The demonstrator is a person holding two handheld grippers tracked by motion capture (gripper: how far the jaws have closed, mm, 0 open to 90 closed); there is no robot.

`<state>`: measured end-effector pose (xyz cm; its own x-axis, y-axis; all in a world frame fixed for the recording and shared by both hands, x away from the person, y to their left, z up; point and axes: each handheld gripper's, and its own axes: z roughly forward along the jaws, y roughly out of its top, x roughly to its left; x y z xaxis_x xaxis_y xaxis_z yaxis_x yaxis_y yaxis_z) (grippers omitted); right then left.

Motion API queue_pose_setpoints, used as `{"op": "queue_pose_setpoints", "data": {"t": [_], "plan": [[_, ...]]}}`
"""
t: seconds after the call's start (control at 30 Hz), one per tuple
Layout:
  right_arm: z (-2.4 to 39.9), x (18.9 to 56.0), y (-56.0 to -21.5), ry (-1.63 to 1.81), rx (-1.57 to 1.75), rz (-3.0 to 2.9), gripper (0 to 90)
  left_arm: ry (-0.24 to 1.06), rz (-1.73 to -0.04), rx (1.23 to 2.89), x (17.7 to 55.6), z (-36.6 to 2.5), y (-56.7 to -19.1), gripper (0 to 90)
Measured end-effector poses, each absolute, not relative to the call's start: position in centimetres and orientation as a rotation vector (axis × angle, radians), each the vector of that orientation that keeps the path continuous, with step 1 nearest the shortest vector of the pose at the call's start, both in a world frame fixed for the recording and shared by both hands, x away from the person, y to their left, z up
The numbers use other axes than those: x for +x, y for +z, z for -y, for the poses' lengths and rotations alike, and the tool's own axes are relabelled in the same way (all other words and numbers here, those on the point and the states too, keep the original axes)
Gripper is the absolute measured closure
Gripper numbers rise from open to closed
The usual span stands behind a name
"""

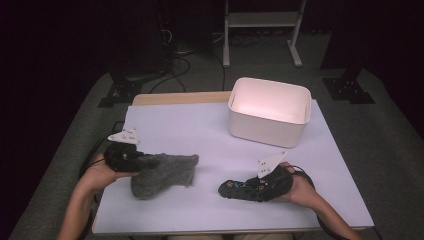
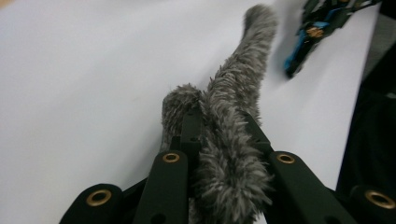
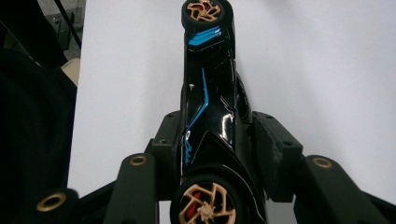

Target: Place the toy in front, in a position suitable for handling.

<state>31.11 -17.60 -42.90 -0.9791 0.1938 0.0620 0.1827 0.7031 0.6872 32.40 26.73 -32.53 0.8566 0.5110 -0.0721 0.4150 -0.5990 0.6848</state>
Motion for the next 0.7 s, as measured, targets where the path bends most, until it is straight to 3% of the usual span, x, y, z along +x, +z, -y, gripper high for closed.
{"op": "queue_pose_setpoints", "data": {"t": [0.27,0.7], "plan": [[17.6,31.2,-42.9,1.166,0.316,-2.89,55.2,0.299,-0.797,2.351,31.9,-30.4,-31.2,76.2],[17.6,31.2,-42.9,1.163,0.331,-2.894,54.7,0.081,-0.747,2.4,34.0,-24.0,-40.3,72.1]]}}
